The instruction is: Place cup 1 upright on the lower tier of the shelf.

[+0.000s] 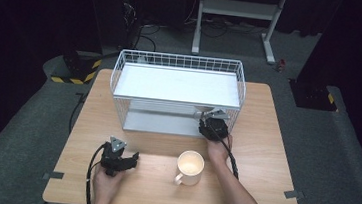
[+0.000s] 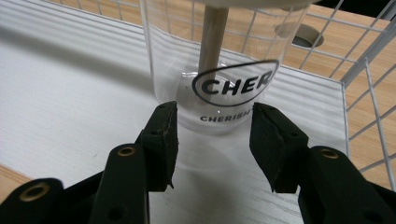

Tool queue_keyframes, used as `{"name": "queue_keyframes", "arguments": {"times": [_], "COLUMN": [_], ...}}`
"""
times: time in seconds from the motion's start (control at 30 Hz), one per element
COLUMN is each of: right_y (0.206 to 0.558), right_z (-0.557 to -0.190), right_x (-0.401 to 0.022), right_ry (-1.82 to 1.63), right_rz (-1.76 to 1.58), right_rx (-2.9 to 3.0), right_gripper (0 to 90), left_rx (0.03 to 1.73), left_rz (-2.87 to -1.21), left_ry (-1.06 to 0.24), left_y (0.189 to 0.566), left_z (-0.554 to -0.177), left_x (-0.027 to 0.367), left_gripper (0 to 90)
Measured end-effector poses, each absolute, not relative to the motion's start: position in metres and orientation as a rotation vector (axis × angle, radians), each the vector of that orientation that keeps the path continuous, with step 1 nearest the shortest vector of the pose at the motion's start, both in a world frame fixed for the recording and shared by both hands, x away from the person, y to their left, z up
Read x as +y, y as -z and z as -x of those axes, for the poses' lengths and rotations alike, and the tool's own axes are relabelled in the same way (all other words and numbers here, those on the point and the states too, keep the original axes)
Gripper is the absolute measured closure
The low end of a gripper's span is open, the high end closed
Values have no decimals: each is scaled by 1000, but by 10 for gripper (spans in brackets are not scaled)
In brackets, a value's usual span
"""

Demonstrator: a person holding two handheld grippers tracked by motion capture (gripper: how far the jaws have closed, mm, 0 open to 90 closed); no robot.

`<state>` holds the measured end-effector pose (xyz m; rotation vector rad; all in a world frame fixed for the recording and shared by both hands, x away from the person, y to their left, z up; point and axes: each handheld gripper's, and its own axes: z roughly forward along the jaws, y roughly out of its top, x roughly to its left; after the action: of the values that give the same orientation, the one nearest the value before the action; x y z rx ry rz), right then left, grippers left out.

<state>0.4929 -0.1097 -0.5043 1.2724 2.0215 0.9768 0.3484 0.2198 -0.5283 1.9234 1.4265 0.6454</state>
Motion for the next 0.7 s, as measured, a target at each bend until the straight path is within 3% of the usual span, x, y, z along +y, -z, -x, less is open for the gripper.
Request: {"name": "queue_keyframes", "arguments": {"times": [0.7], "right_y": [490], "right_z": [-469], "right_x": [-119], "right_ry": [-1091], "right_rz": [-1224], "right_rx": [2092], "right_gripper": [435], "left_rx": [1427], "left_rz": [-1924], "left_ry": [-646], "left_y": [528], "left_z": [-348], "left_x": [220], "left_gripper": [242]}}
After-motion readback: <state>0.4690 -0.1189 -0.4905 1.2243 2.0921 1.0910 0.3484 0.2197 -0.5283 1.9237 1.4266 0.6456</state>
